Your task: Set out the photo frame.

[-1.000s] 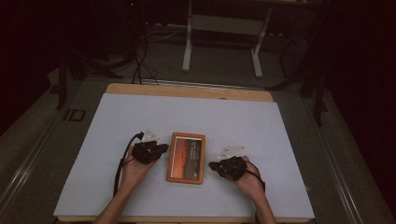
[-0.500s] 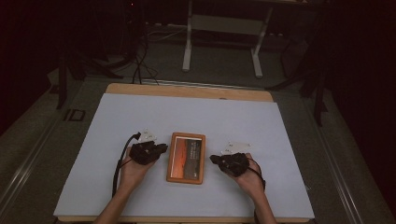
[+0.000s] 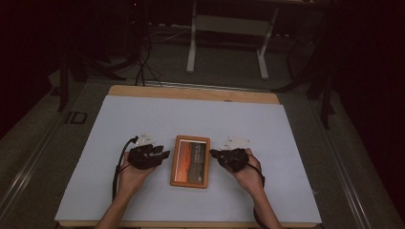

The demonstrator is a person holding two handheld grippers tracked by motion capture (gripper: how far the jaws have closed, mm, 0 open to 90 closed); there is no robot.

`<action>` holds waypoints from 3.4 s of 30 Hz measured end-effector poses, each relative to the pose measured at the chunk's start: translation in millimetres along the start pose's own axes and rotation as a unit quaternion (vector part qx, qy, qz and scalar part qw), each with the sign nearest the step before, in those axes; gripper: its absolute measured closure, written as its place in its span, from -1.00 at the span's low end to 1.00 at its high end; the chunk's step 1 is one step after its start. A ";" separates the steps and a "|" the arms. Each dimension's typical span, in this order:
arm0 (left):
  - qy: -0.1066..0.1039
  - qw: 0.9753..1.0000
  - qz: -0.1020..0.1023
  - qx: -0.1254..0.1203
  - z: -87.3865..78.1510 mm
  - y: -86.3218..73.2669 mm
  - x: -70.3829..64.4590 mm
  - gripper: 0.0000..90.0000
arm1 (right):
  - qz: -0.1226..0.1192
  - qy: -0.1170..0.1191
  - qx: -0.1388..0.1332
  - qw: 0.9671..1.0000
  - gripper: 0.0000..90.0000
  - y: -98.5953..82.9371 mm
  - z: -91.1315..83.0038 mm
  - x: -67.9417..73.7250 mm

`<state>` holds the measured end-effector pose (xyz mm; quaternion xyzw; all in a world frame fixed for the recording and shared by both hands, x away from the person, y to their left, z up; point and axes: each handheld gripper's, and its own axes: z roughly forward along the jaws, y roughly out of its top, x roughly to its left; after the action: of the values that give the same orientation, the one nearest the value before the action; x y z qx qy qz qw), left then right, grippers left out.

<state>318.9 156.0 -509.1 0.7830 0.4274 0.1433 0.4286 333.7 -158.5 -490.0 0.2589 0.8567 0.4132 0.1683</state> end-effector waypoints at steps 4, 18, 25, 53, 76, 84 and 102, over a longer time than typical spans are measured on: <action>-0.003 1.000 -0.004 0.002 -0.5 0.6 -0.2 0.28 | 0.008 -0.012 -0.012 1.000 0.99 8.3 6.8 -6.8; -0.002 1.000 -0.002 -0.001 -3.6 2.2 -1.8 0.21 | 0.024 -0.016 -0.010 1.000 0.99 23.9 37.9 -14.8; -0.006 1.000 -0.004 0.000 -3.9 2.3 -1.6 0.19 | 0.029 -0.019 -0.011 0.999 1.00 22.9 44.9 -16.3; -0.029 0.999 -0.029 -0.017 -11.9 6.5 -0.3 0.18 | 0.062 -0.025 0.003 0.998 1.00 2.9 46.2 -33.3; -0.061 0.997 -0.052 -0.015 -16.1 18.3 -19.5 0.03 | 0.083 -0.029 0.015 0.996 1.00 -7.9 50.4 -37.4; -0.080 0.995 -0.056 -0.009 -11.1 18.8 -36.3 -0.14 | 0.080 -0.032 0.014 0.996 1.00 -8.2 50.4 -36.3; -0.123 0.989 -0.070 0.053 16.4 7.9 -65.4 -0.14 | 0.076 -0.032 0.013 0.997 1.00 -8.7 50.0 -35.8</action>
<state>294.0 93.1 -503.3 0.7841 0.4324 -0.0070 0.4451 385.2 -152.9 -524.3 0.3382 0.8341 0.4052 0.1602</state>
